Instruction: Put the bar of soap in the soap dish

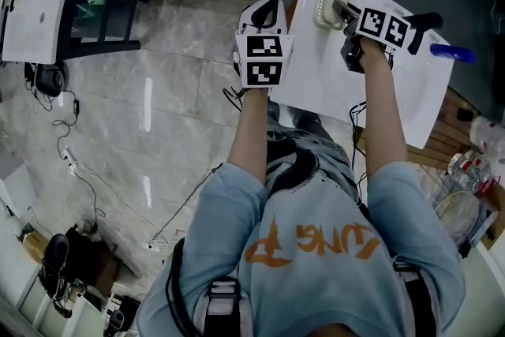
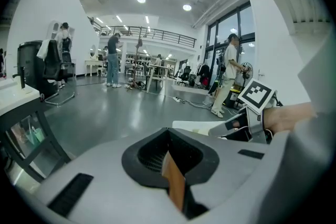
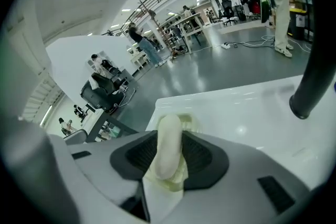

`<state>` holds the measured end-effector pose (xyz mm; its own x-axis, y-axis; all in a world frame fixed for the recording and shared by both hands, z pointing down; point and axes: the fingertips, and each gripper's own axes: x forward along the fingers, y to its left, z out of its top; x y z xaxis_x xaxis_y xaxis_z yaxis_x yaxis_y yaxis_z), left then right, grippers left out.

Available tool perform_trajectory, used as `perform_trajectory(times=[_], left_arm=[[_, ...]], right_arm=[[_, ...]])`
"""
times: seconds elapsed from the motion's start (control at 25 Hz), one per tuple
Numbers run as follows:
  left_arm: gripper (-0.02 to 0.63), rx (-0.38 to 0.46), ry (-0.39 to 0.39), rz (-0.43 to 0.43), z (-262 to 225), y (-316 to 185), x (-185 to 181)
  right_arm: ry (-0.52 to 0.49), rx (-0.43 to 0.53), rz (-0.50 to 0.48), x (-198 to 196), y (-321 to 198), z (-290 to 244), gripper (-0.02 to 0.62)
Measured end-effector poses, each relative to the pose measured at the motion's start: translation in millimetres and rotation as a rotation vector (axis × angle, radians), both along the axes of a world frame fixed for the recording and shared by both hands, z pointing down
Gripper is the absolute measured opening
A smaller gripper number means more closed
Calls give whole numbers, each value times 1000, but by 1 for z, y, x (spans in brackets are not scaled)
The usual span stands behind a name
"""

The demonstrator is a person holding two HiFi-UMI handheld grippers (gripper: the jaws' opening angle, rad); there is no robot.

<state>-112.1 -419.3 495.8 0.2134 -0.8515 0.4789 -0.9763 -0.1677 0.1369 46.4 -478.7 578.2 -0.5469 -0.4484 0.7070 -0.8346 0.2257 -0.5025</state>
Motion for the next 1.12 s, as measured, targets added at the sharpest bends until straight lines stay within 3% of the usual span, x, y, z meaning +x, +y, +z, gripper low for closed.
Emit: perform_trajectory(times=[0.2,0.36,0.6,0.76,1.0,1.12], left_arm=[[23,0,1,-13,-1,3,-9],[23,19,9,12,-9,4,-5],[23,88,26,53,-36,-6,0],[23,152,26,69,-62,-11,2],[23,271,42,69,-112,-25,-15],[23,343,48,105,-143,-28,-1]], right_arm=[[-15,15,50,7,4,-2,161],[-72,99,124,11,6,-30,160],[-51,359,177,19,8,-104,69],[-31,512,214,30,12,-154,44],[-92,772,149,12,27,-229,28],[-26,864,97,12,32,-256,28]])
